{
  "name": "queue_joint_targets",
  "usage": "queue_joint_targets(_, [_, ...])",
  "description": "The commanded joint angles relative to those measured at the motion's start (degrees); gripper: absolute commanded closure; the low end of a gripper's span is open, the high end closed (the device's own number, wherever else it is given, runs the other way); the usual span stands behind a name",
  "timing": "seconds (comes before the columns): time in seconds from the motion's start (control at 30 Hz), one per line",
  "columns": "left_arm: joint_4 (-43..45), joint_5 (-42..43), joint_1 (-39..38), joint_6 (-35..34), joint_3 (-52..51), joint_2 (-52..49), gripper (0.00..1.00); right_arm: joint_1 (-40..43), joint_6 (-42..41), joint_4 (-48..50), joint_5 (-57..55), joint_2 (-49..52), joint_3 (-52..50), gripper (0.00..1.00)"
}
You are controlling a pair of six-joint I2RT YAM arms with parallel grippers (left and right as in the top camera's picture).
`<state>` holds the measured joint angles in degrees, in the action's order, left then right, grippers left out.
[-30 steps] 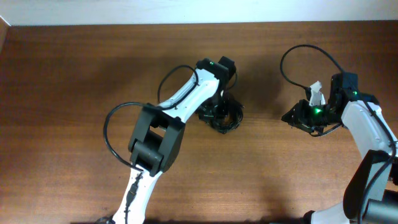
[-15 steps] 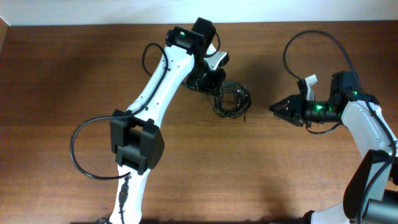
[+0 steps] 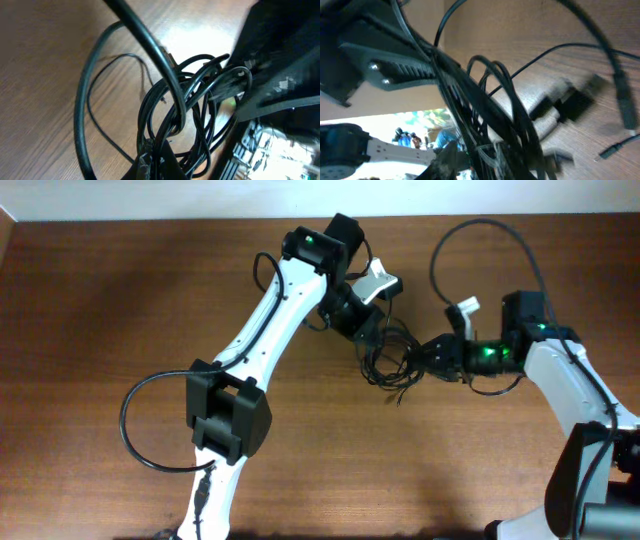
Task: Untangle cables
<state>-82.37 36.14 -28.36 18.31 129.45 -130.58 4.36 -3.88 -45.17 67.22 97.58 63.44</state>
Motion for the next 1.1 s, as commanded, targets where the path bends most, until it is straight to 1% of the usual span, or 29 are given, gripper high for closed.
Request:
queue_joint_targets(0.0, [-0.6, 5.0, -0.5, 5.4, 0.7, 1.1, 1.00, -2.1, 0.4, 0.5, -1.5, 0.2, 0.1, 0.96])
queue_joint_targets(0.07, [-0.5, 3.8, -0.5, 2.1, 0.7, 1.1, 1.00, -2.1, 0.4, 0.4, -1.5, 0.2, 0.2, 0.96])
queue_joint_targets(0.13, [0.9, -3.1, -0.5, -5.6, 0.7, 1.0, 1.00, -2.0, 0.4, 0.3, -1.8, -0.2, 0.9, 0.92])
queue_joint_targets(0.17, [2.4, -6.8, -0.5, -11.5, 0.7, 1.0, 1.00, -2.1, 0.4, -1.9, -6.4, -0.8, 2.8, 0.87])
queue_joint_targets(0.2, [3.9, -8.5, -0.5, -16.4, 0.7, 1.0, 1.00, -2.1, -0.3, -4.8, -13.0, -1.3, 4.5, 0.81])
queue_joint_targets(0.27, [6.8, -8.7, -0.5, -23.6, 0.7, 1.0, 1.00, -2.1, -5.6, -9.5, -27.1, -1.8, 6.7, 0.78])
queue_joint_targets(0.3, [8.7, -9.1, -0.8, -27.8, 0.7, 1.0, 1.00, -2.1, -6.3, -10.4, -30.0, -1.9, 6.8, 0.76])
queue_joint_targets(0.37, [12.5, -9.5, -1.9, -31.8, 0.7, 1.0, 1.00, -2.5, -6.3, -13.4, -31.7, -1.7, 6.7, 0.76])
queue_joint_targets(0.47, [13.2, -18.1, -4.0, -37.9, 0.7, 1.0, 1.00, -2.6, -8.2, -13.5, -31.0, -1.8, 6.8, 0.76])
queue_joint_targets(0.53, [13.2, -21.2, -6.1, -39.1, 0.7, 1.0, 1.00, -2.6, -8.7, -13.3, -27.1, -1.8, 7.7, 0.76])
queue_joint_targets(0.57, [13.2, -22.7, -6.8, -40.2, 0.7, 1.0, 1.00, -2.6, -9.5, -12.8, -27.2, -1.8, 7.9, 0.76])
queue_joint_targets(0.67, [13.4, -22.2, -8.0, -40.8, 0.7, 1.0, 1.00, -2.6, -14.6, -7.4, -27.5, -1.7, 7.9, 0.76])
queue_joint_targets(0.73, [13.4, -22.0, -8.4, -40.8, 0.7, 1.0, 1.00, -3.0, -19.3, -4.8, -31.0, -1.5, 7.9, 0.76])
queue_joint_targets(0.83, [13.4, -20.0, -8.4, -40.8, 0.7, 1.0, 1.00, -5.2, -22.9, -1.8, -36.1, -0.7, 7.9, 0.76])
queue_joint_targets(0.9, [13.6, -18.8, -8.3, -40.8, 0.7, 1.0, 1.00, -5.9, -25.8, -0.8, -41.4, -0.3, 7.9, 0.76])
queue_joint_targets(1.0, [13.6, -18.7, -8.3, -40.8, 0.7, 1.0, 1.00, -5.9, -25.8, -0.8, -43.9, -0.3, 7.8, 0.76])
queue_joint_targets(1.07, [13.9, -16.7, -8.3, -40.8, 0.7, 1.0, 1.00, -5.9, -25.8, -0.8, -43.9, 0.0, 7.4, 0.77])
